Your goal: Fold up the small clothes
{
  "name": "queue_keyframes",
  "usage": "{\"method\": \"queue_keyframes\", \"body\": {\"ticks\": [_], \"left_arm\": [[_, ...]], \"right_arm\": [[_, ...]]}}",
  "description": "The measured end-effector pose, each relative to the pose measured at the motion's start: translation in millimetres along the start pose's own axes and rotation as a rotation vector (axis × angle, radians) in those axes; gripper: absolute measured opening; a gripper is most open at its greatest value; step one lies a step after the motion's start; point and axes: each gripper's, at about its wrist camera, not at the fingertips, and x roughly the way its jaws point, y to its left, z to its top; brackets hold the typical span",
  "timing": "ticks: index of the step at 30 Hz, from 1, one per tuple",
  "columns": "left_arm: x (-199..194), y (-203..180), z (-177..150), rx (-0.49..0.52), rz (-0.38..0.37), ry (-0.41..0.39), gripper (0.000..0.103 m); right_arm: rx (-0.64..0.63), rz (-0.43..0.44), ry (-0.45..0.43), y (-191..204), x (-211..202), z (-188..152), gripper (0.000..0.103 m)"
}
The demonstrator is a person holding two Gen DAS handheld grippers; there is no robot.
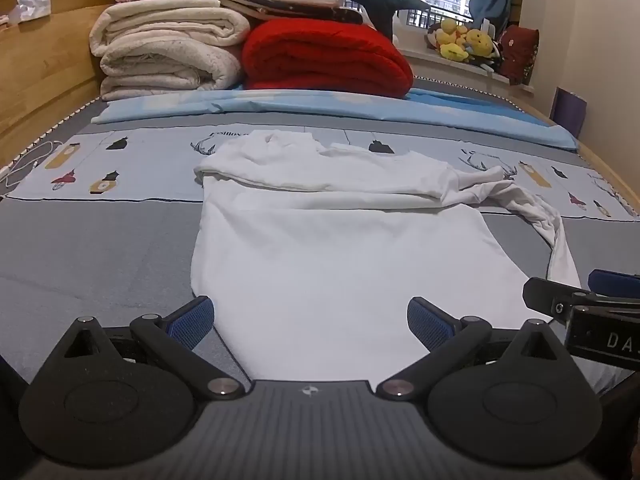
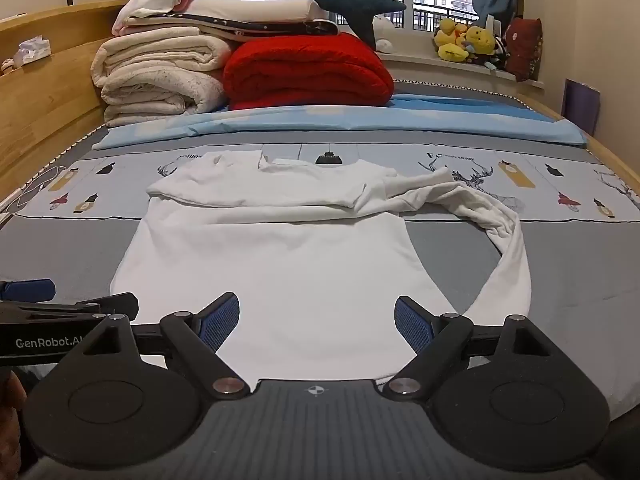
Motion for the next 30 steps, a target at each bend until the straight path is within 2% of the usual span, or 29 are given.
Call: {"method": "queue_keyframes", "body": {"ticks": [22,24,26,27,28,30], "left_arm": [[0.2,2.3,1.1,-0.005,-0.005,-0.007,0.103],[-2.7,5.9,4.9,-0.008,-0.011,-0.021,0.103],[-6.7,17.5,17.0,-0.013,-0.041,-0.04,0.096],[-8.4,26.0,26.4,-0.006,-0.062,-0.052,0.086],[-9.4,36.3,37.3,0.002,-0.079,-0.068,0.08],[-7.6,55.7,60.4,0.033,-0.098,-0.108,0.065]], "right_arm": [[-0.002,0.001,0.006,1.4,0.8,-0.3,0.085],[-0.007,0.002,0.001,0.9,0.6,1.5,0.08],[0.01,0.0,-0.015,-4.3,-2.3,7.5,0.067],[0.02,0.009,-0.025,-9.2,-4.7,12.1,0.062],[0.027,0.018,-0.041,-15.7,-8.0,19.0,0.052],[0.038,0.034,-0.08,-30.8,-14.2,35.4,0.047]]}}
